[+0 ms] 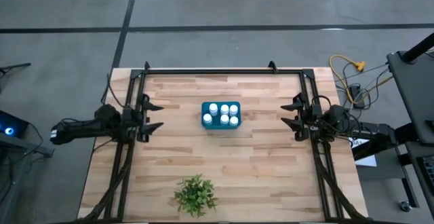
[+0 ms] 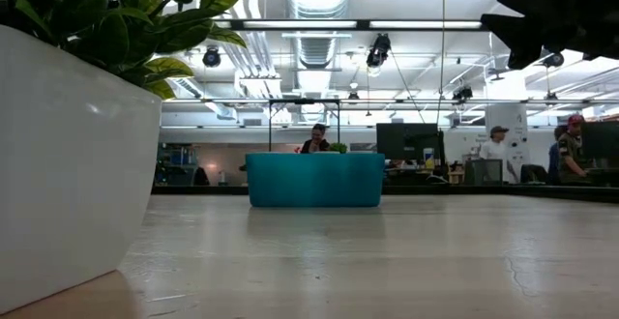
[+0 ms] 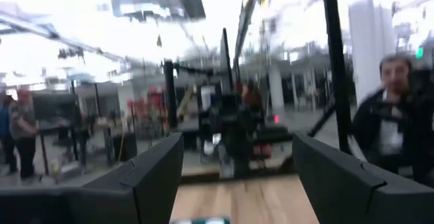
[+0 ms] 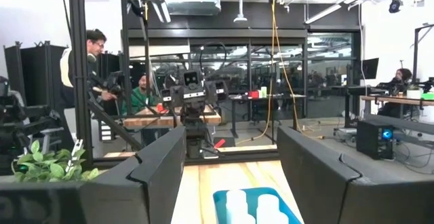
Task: Pick and place pill bottles into a basket
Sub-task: Return to Home Position
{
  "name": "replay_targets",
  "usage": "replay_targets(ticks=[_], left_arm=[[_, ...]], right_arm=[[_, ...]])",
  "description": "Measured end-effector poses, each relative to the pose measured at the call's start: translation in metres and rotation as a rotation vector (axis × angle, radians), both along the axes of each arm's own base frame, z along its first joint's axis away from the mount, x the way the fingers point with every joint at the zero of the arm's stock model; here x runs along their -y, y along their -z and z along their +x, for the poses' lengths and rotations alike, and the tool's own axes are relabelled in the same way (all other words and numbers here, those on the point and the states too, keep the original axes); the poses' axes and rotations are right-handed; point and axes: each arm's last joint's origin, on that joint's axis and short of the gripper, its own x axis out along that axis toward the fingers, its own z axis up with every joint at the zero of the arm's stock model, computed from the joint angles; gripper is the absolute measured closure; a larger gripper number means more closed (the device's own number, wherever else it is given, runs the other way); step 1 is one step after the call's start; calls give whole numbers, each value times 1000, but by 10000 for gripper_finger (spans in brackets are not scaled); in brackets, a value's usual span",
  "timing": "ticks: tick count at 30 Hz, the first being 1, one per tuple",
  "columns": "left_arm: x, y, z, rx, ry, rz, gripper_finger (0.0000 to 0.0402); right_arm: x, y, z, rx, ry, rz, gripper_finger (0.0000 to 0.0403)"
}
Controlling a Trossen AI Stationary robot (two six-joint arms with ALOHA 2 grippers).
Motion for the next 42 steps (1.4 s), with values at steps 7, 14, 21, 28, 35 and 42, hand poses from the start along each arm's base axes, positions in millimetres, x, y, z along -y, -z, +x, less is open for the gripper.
replay_targets(ticks=[7,14,21,28,35,42], left_arm=[[0,16,6,-21,38,-8,143],[0,21,8,-74,42,-13,150],[1,20,7,-65,43,-8,243],[0,26,8,-125,43,-11,390],[0,37,9,-237,32,31,400],[0,39,8,-274,24,62,401]], right_arm=[[0,2,1,-21,0,-1,179],[0,4,3,-46,0,3,179],[0,5,3,-56,2,-3,221],[1,12,4,-134,8,-15,334],[1,14,5,-157,13,-39,393],[1,23,6,-248,13,-43,394]])
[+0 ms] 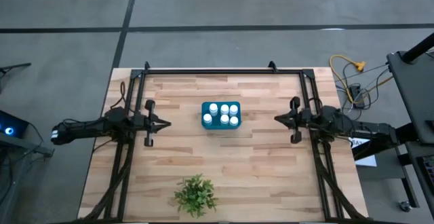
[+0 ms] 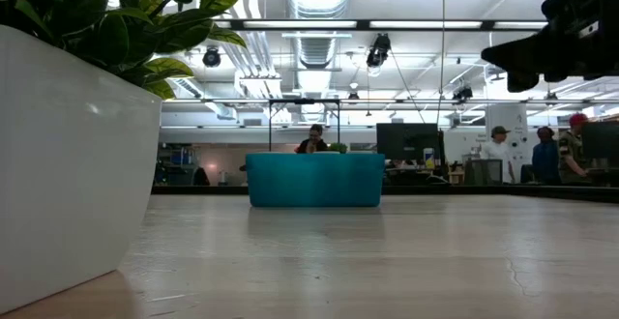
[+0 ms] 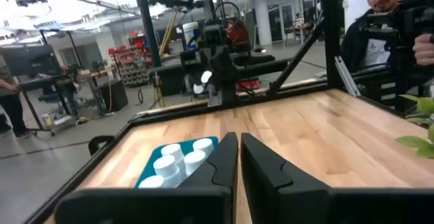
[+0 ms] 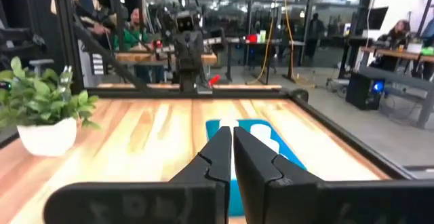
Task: Pick and place pill bottles into a basket
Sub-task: Return to Home Position
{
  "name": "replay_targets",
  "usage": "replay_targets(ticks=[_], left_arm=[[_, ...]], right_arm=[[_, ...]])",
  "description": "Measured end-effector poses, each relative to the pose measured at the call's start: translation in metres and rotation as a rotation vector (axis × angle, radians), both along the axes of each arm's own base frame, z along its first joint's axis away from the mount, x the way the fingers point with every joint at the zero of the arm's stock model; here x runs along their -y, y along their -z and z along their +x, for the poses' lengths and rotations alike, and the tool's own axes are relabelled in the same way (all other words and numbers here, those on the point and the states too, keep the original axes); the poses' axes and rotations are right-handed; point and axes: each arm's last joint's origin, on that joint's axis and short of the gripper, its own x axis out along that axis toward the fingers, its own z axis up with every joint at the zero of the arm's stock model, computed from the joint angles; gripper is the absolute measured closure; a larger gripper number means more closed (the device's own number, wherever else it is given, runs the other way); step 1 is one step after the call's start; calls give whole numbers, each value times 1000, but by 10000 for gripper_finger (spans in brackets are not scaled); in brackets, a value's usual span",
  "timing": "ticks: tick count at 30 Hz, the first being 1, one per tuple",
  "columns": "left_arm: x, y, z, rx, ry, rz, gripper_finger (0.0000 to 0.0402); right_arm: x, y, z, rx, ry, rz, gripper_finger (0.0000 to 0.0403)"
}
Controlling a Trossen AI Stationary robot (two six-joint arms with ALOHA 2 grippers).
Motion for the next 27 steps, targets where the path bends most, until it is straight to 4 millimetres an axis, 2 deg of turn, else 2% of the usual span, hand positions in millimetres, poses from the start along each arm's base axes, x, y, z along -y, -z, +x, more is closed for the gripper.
replay_targets(ticks=[6,16,27], left_arm=[[0,3,1,-23,1,7,400],[0,4,2,-36,1,6,399],[0,4,2,-42,1,5,399]], right_arm=[[0,2,0,-24,0,-1,394],[0,9,3,-104,4,-99,394],[1,10,4,-123,1,-94,394]])
